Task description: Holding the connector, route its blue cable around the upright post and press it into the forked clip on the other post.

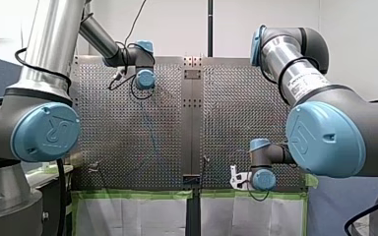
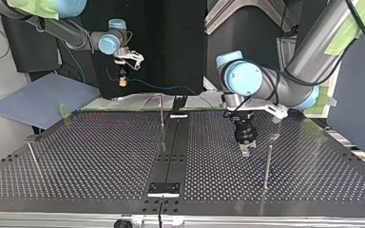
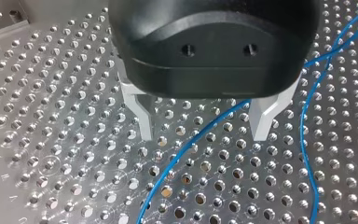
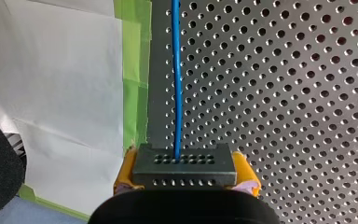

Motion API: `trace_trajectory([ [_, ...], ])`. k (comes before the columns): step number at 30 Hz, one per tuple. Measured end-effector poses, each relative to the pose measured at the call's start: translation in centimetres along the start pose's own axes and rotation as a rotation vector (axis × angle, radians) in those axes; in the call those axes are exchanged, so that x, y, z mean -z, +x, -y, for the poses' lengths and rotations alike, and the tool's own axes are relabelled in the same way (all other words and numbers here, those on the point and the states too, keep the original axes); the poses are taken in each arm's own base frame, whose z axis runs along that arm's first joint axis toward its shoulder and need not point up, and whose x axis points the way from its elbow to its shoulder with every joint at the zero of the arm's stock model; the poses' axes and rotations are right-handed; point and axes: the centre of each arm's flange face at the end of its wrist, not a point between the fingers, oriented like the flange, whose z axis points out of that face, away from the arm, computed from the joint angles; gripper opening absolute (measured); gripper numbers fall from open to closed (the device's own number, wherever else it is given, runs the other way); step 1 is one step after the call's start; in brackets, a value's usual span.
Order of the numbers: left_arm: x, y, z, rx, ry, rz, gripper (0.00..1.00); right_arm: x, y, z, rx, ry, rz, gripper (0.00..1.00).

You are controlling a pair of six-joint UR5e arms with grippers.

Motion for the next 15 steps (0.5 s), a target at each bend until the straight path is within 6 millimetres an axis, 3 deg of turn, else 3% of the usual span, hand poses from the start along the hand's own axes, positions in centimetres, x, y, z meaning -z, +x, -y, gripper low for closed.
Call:
trace_trajectory([
  [15, -1.4, 0.3, 0.6, 0.003, 0.006, 0.006, 1.0, 0.0, -0.1, 0.0, -0.001, 0.001, -0.002, 0.0],
])
